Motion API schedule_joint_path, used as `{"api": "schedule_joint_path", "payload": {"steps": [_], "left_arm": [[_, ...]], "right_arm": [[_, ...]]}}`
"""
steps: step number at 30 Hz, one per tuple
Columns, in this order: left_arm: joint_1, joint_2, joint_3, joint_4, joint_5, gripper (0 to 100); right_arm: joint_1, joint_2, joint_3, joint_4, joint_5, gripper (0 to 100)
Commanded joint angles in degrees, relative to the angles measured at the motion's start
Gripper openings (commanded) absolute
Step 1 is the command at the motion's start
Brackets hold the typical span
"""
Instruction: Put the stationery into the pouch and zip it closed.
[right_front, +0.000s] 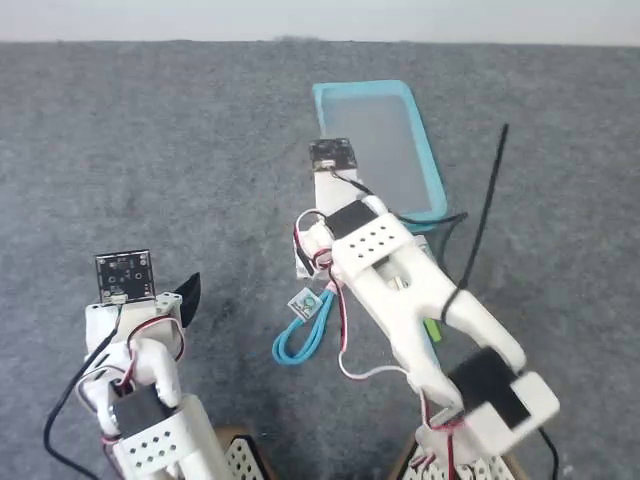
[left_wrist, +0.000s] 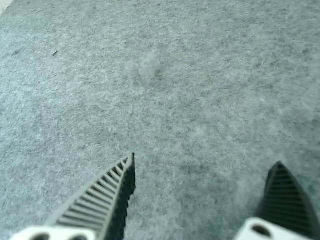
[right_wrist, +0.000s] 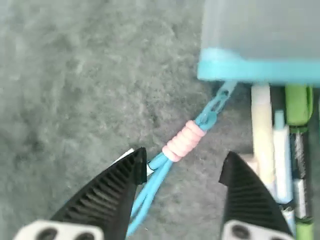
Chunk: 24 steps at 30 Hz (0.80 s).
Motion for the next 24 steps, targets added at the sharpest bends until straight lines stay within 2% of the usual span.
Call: {"api": "schedule_joint_path", "payload": {"steps": [1, 7, 16, 24], "left_arm": [[0.44, -1.14, -0.48, -0.88, -0.79, 39], [0.44, -1.14, -0.48, -0.88, -0.79, 39], [0.44, -1.14, -0.48, -0.88, -0.79, 39], [0.44, -1.14, -0.48, -0.79, -0.79, 39]], "right_arm": [[-0.04, 5.23, -7.30, 1.63, -5.27, 18.5], [0.04, 15.25, -17.14, 8.04, -10.55, 21.3], [-0.04, 22.02, -20.84, 10.15, -10.55, 21.1], [0.04, 22.29, -20.66, 8.92, -8.79, 14.7]]}}
